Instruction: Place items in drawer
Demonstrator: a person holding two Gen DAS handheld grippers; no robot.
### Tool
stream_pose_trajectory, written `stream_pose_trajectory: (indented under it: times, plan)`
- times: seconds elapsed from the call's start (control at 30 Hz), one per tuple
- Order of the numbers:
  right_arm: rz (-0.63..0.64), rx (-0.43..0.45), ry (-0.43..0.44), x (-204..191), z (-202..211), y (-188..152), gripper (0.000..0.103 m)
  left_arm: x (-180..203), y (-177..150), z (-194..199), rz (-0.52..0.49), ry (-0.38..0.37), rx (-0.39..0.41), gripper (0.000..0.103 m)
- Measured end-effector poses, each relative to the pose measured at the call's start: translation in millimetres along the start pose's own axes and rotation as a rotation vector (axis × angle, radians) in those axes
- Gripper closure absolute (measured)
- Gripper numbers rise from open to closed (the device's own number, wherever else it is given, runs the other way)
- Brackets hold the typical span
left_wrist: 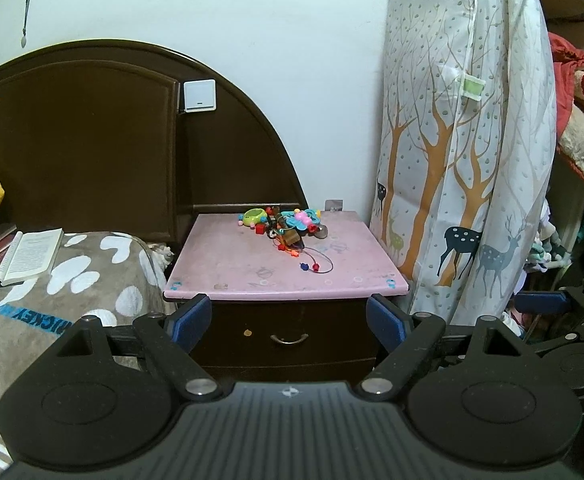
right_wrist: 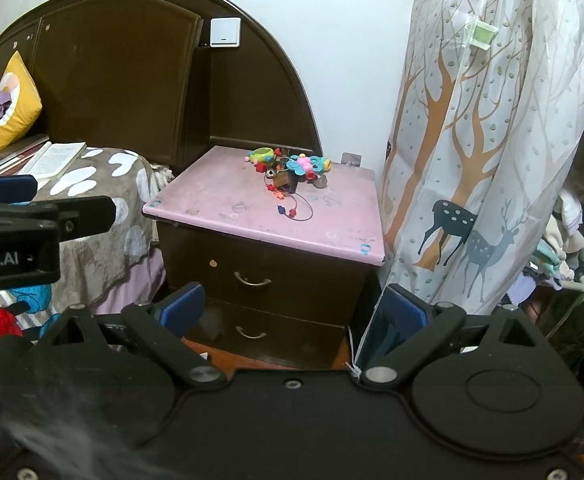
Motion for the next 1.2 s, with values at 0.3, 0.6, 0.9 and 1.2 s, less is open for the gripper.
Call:
stream_pose_trajectory:
  times: [0.3, 0.6, 0.9, 1.2]
  plan:
    - [0.004, -0.001, 0.001, -2.4, -0.1, -1.2, 0.006, -0.2, 0.3, -1.8, 0.005, -0.002, 0.01, 0.018]
    - [0.013, -0.009, 0.009, -3.8, -6.3, 0.3, 0.006, -1.4, -0.4, -8.6, 0.005, 0.001, 0.005, 0.018]
    - [0.01, -0.031, 0.024, -1.6, -20.6, 1.0, 0.006, -2.9, 0.9, -24.0, 0.013, 0.011, -0.007, 0.018]
    - [0.01, -0.061, 0.022, 1.9, -42.6, 3.9, 0.006, -6.6, 0.3, -44.3, 0.024, 0.0, 0.01, 0.018]
Point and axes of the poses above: each gripper's, at about its wrist camera, not at the fingertips, and z roughly against the way its jaws point, x to its right, y to its top, the point moved 5 cm from there along -z, roughly the way its jaws point, and after that the axes turned 8 degrees about -x, right-handed, at the moved point
